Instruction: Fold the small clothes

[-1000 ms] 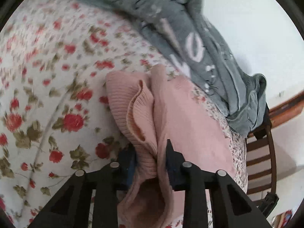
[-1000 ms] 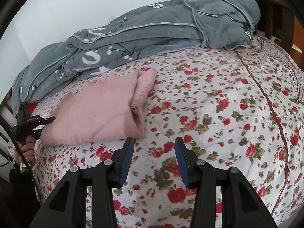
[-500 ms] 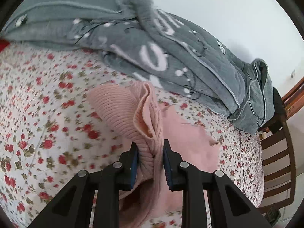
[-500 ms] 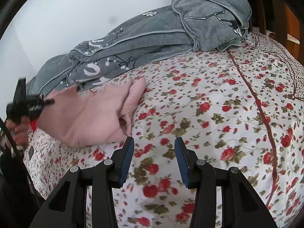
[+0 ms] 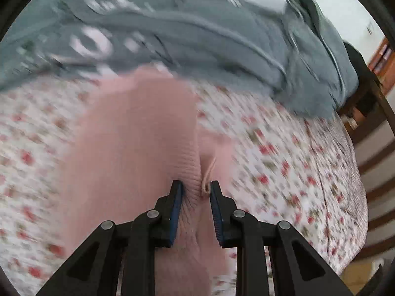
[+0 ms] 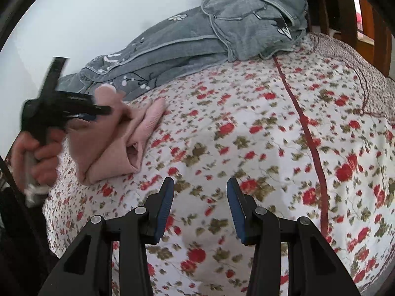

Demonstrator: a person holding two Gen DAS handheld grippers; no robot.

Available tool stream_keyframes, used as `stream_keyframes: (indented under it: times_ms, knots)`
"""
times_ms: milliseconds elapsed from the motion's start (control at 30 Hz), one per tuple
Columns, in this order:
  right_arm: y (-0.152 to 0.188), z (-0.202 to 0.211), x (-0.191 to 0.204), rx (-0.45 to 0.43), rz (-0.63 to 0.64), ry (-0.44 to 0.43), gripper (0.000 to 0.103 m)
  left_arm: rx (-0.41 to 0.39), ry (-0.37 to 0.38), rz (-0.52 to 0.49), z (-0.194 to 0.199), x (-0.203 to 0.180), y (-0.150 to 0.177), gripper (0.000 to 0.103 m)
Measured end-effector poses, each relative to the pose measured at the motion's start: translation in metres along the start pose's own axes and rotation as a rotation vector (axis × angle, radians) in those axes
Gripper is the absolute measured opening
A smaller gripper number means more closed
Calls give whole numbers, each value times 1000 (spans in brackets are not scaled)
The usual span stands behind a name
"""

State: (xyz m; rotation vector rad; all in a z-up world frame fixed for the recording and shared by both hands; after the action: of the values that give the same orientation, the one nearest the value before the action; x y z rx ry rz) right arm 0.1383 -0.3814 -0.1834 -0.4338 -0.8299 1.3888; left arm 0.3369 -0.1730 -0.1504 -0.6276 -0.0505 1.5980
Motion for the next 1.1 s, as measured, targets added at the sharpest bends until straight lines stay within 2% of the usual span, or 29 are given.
stream_keyframes:
  times_ms: [33, 133, 200, 267, 300, 367, 400, 433, 467, 533, 633, 700, 833, 933, 1100]
  knots:
    - [2, 0, -1, 4, -1, -1, 44, 35, 37, -6, -9, -5, 8, 22]
    - [5, -1, 1, 24, 17, 1, 44, 62, 57, -82, -10, -14, 21, 22]
    - [4, -3, 4, 25, 37, 1, 44, 49, 80, -92, 2, -9, 24, 22]
    - [-2, -6, 12, 20, 62, -7, 44, 36, 157, -63, 22, 8, 20, 23]
    - [-8, -9, 16, 11, 71, -17, 44, 31, 177, -57, 30, 15, 19, 28]
    - [-19, -13, 23, -3, 78, -46, 46, -5, 207, -38, 53, 34, 13, 48]
    - [-26, -16, 27, -14, 80, -67, 46, -27, 208, -33, 61, 40, 11, 62]
    - [-33, -19, 32, -27, 81, -94, 46, -53, 202, -34, 68, 47, 8, 65]
    - [-42, -22, 37, -41, 82, -129, 46, -76, 184, -45, 76, 55, 6, 65]
    - [-56, -31, 49, -55, 77, -204, 46, -122, 100, -71, 87, 73, 3, 65]
    - [-75, -51, 68, -49, 50, -327, 46, -165, 50, -70, 94, 102, 2, 65]
    - [-83, -67, 84, -22, 23, -391, 46, -163, 38, -78, 95, 121, 3, 65]
    - [-80, -91, 111, 56, -1, -479, 46, -144, -42, -142, 82, 145, 10, 65]
    - [-72, -104, 130, 110, -6, -476, 46, -117, -10, -161, 77, 164, 20, 65]
    - [-65, -122, 137, 176, -84, -468, 52, -71, 46, -215, 62, 167, 42, 65]
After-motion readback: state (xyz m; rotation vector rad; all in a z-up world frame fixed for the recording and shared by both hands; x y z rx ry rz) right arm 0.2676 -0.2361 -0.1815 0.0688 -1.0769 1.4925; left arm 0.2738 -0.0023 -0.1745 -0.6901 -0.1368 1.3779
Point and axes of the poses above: each gripper's, at about its wrist camera, not at the fingertips, and z roughly against the way its jaws point, x to its left, y to its underside, the point moved 1 cm from there along -z, roughly the way its jaws point, and after that the axes turned 8 degrees about z, right-handed, at the moved point
